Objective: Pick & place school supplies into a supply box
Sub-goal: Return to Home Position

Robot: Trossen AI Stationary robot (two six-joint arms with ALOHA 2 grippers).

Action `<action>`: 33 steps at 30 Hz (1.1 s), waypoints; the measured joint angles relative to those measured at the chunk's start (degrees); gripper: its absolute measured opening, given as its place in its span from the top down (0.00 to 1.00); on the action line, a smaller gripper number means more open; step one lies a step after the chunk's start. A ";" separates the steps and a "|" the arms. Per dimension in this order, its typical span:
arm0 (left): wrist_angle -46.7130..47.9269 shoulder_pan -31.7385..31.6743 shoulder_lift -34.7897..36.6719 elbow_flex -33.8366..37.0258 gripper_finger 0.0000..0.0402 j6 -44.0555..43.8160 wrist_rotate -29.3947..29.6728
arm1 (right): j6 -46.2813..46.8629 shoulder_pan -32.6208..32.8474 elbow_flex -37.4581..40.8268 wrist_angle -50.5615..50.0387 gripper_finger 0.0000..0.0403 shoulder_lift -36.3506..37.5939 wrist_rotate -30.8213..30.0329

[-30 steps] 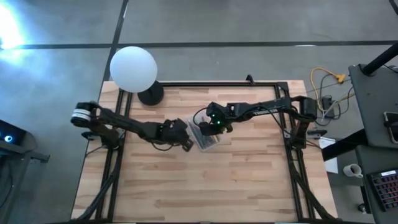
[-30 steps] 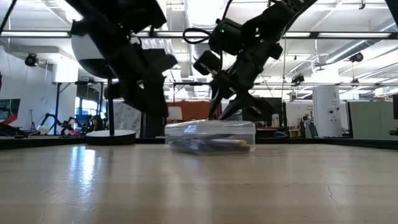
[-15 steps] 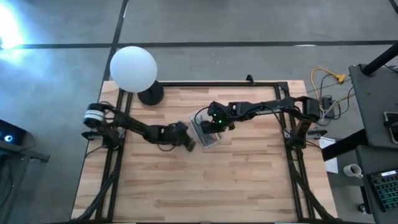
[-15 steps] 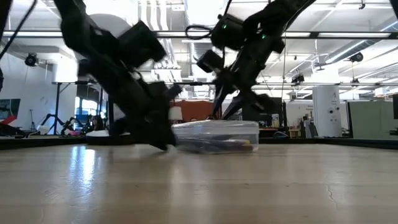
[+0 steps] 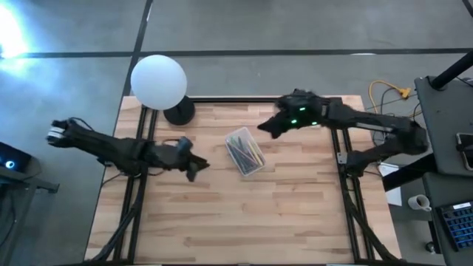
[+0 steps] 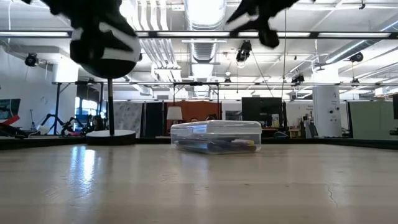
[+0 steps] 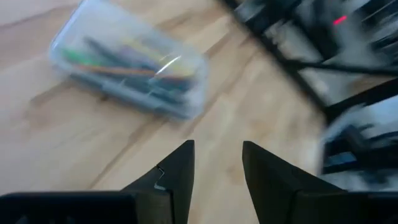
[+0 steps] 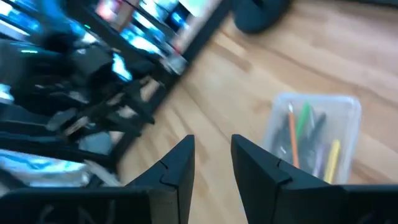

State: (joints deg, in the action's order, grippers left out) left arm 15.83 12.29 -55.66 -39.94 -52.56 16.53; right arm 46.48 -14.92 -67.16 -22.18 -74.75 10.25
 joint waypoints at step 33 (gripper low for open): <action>-55.22 1.81 32.41 39.03 0.70 29.28 8.04 | -32.26 15.77 26.11 10.13 0.76 35.74 1.51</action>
State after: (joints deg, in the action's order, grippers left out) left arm -39.39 14.10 -23.25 -0.91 -23.29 24.57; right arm 14.22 0.85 -41.05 -12.06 -39.01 11.76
